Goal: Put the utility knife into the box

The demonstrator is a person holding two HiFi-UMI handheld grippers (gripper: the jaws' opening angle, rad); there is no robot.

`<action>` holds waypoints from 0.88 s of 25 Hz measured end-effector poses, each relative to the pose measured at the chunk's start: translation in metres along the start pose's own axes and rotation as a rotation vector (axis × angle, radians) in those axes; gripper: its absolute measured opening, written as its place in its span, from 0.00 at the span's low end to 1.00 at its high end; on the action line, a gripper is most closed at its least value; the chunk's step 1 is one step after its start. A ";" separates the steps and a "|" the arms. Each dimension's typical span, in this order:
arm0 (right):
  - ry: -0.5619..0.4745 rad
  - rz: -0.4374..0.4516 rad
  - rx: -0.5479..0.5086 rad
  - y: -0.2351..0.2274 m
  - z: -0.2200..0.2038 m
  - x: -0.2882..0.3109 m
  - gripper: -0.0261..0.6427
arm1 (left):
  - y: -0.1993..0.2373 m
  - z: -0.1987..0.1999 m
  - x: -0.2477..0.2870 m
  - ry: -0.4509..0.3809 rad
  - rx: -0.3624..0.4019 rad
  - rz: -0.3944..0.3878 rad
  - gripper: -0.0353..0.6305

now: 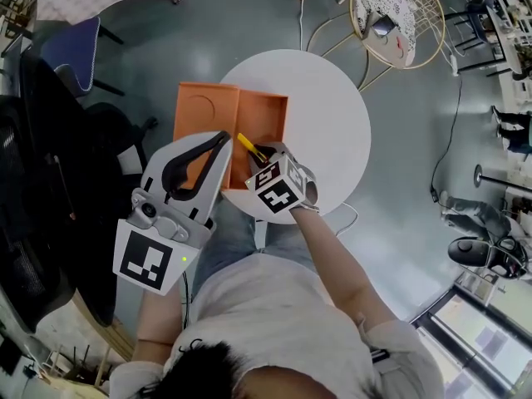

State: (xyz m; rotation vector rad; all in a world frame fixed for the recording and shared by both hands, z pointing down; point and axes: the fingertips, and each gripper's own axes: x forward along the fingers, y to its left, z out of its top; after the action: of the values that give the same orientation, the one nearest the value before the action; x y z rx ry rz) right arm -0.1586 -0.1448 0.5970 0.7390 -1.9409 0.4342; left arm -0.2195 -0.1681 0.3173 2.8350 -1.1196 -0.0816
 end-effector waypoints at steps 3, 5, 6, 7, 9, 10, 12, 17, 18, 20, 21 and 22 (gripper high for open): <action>0.073 -0.026 -0.045 0.001 -0.005 0.007 0.14 | 0.000 -0.001 -0.001 0.003 -0.003 0.004 0.07; 0.121 -0.036 -0.085 0.003 -0.009 0.012 0.14 | 0.000 -0.003 -0.002 0.005 -0.005 0.006 0.07; 0.142 -0.039 -0.106 0.005 -0.011 0.014 0.14 | 0.001 -0.003 -0.003 0.007 -0.006 0.007 0.07; 0.162 -0.039 -0.126 0.007 -0.013 0.017 0.14 | 0.001 -0.004 -0.004 0.009 -0.006 0.009 0.07; 0.203 -0.036 -0.165 0.009 -0.018 0.022 0.14 | 0.004 -0.005 -0.005 0.012 -0.008 0.015 0.07; 0.221 -0.035 -0.183 0.009 -0.021 0.025 0.14 | 0.005 -0.006 -0.005 0.014 -0.010 0.019 0.07; 0.249 -0.035 -0.213 0.009 -0.025 0.029 0.14 | 0.006 -0.006 -0.004 0.016 -0.011 0.025 0.07; 0.292 -0.035 -0.287 0.011 -0.029 0.032 0.14 | 0.008 -0.009 -0.003 0.020 -0.015 0.036 0.07; 0.302 -0.036 -0.306 0.012 -0.030 0.033 0.14 | 0.008 -0.009 -0.003 0.021 -0.016 0.037 0.07; 0.317 -0.036 -0.334 0.014 -0.032 0.034 0.14 | 0.008 -0.009 -0.003 0.021 -0.017 0.038 0.07; 0.320 -0.031 -0.339 0.016 -0.033 0.034 0.15 | 0.008 -0.010 -0.003 0.022 -0.017 0.039 0.07; 0.319 -0.023 -0.339 0.017 -0.033 0.034 0.15 | 0.007 -0.010 -0.003 0.023 -0.017 0.040 0.07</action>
State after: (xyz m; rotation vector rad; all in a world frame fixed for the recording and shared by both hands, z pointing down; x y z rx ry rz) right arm -0.1596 -0.1232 0.6430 0.4416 -1.6470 0.1865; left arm -0.2255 -0.1707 0.3282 2.7900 -1.1642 -0.0554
